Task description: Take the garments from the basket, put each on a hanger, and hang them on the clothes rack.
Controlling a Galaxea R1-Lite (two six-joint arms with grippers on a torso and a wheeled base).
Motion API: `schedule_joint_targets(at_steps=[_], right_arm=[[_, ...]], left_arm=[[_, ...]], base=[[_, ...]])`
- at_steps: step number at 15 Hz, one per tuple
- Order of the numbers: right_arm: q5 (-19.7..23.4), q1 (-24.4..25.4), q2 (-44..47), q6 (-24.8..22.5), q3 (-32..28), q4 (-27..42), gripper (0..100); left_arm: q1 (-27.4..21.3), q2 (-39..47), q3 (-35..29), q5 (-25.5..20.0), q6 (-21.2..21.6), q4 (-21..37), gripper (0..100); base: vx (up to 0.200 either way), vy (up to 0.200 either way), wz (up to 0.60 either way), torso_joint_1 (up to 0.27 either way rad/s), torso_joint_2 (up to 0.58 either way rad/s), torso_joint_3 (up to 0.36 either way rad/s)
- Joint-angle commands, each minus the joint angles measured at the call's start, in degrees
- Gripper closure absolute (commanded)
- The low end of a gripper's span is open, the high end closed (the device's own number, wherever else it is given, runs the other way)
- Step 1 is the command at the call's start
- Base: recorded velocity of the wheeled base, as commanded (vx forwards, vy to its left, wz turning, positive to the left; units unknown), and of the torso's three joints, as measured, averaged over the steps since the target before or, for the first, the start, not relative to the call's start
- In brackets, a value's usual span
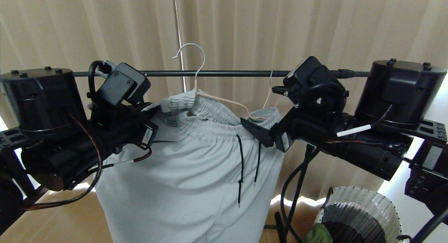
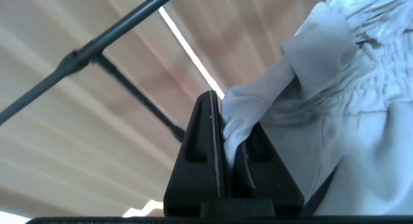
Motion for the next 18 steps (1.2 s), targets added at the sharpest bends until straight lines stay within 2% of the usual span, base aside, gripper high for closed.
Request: schedule_joint_targets(at_steps=[1,7,10,15,18], right_arm=[[-0.28,-0.05,3.66,-1.25,-1.20,-0.09,0],[-0.55,-3.48,4.10,-2.48,-3.93,-0.53,0],[-0.55,-3.65,4.45,-2.92,-4.63,-0.45,0],[-0.55,-3.48,6.74,-7.22,-5.77,-0.45,0],[-0.55,-2.95,7.09,-7.40,-7.18,-0.01,0]], left_arm=[[-1.16,0.56,-0.85,0.05,-0.03,0.01,100],[-0.98,0.30,0.29,-0.03,-0.03,0.01,100],[-1.24,0.21,0.82,-0.21,0.06,0.01,100],[-4.41,0.38,-0.06,-0.03,0.06,0.01,100],[-4.76,0.47,0.12,-0.12,0.14,0.01,100]], base=[[0.000,0.000,0.00,0.000,0.00,0.000],[0.000,0.000,0.00,0.000,0.00,0.000],[0.000,0.000,0.00,0.000,0.00,0.000],[0.000,0.000,0.00,0.000,0.00,0.000],[0.000,0.000,0.00,0.000,0.00,0.000]])
